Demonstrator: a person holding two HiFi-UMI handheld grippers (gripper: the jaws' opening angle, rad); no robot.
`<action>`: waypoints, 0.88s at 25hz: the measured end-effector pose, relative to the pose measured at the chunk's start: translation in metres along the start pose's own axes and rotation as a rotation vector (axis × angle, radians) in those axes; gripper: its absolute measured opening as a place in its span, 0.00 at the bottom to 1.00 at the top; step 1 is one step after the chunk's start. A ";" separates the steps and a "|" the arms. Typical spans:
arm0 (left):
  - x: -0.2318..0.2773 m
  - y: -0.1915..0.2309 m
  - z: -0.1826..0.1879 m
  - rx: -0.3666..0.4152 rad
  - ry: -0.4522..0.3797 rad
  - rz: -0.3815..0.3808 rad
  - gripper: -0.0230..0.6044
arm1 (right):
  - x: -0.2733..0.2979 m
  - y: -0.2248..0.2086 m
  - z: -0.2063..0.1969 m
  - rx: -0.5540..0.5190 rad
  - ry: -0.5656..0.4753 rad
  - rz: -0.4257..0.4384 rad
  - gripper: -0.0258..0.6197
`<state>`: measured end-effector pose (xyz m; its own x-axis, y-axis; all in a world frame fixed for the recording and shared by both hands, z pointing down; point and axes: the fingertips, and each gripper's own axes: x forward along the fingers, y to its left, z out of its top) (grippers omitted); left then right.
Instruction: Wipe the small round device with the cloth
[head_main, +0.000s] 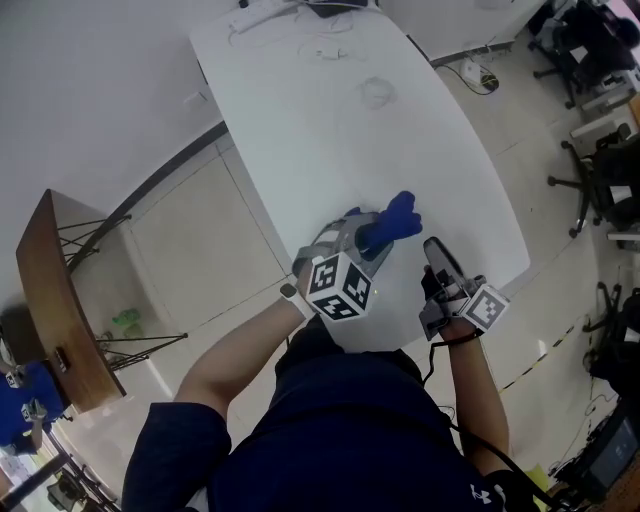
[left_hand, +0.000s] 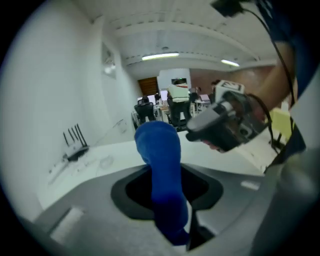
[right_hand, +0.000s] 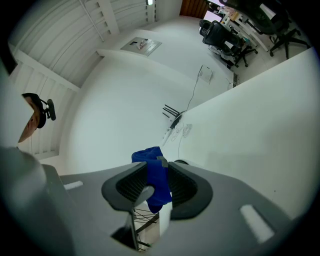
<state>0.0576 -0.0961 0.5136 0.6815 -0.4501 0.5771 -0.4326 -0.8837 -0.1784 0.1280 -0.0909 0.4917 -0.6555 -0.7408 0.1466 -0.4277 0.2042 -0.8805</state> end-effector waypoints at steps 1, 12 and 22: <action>0.001 -0.014 -0.001 0.077 -0.007 0.020 0.26 | -0.001 0.000 -0.001 0.000 0.000 -0.004 0.25; -0.008 0.015 -0.010 -0.982 -0.293 -0.138 0.26 | -0.004 -0.007 -0.005 0.040 -0.002 -0.027 0.24; 0.012 0.041 -0.078 -1.578 -0.377 -0.377 0.27 | -0.001 -0.014 -0.011 0.081 0.007 -0.022 0.24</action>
<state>0.0028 -0.1276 0.5754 0.8724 -0.4671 0.1439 -0.1931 -0.0590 0.9794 0.1274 -0.0860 0.5090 -0.6508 -0.7401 0.1694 -0.3906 0.1350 -0.9106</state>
